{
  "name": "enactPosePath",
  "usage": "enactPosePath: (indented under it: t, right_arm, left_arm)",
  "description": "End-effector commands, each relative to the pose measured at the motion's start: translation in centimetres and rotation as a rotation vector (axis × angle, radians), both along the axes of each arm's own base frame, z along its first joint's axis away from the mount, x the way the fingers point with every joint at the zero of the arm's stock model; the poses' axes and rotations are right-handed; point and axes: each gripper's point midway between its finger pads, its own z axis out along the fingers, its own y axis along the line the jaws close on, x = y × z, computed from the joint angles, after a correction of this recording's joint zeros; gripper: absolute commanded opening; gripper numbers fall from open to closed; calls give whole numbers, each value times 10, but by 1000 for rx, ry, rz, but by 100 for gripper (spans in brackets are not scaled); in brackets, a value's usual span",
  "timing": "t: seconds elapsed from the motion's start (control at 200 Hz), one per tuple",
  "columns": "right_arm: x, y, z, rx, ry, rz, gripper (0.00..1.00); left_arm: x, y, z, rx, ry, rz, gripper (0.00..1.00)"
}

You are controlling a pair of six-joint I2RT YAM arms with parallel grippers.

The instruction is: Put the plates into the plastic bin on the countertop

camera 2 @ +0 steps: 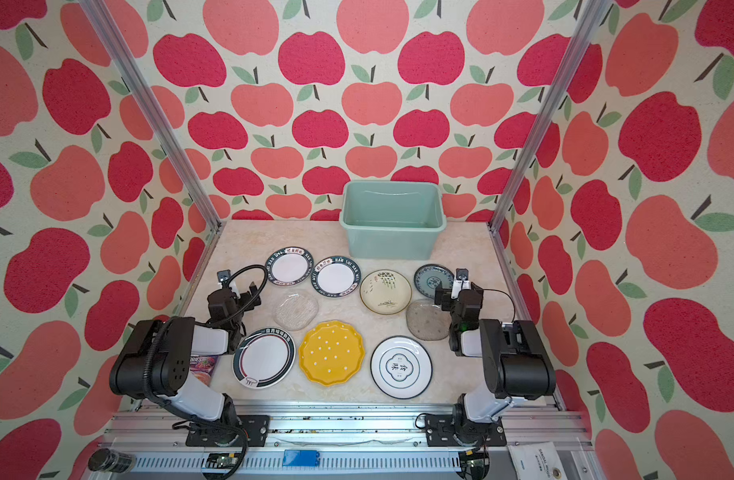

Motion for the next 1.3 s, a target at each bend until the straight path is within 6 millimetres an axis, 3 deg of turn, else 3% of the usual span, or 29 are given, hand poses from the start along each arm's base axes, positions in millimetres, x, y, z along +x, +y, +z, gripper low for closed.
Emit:
enactPosePath:
  t: [0.0, 1.136, 1.201, 1.296]
  right_arm:
    - [-1, 1, -3, -7, 5, -4, 99]
    - [-2, 1, -2, -8, 2, -4, 99]
    - [-4, 0, 6, -16, -17, -19, 99]
    - [-5, 0, 26, -38, 3, -31, 99]
  left_arm:
    - [0, -1, 0, 16, -7, -8, 99]
    - [1, 1, -1, -6, -5, -15, 99]
    - [0, 1, -1, -14, -8, -24, 99]
    - [-4, -10, 17, 19, -40, -60, 99]
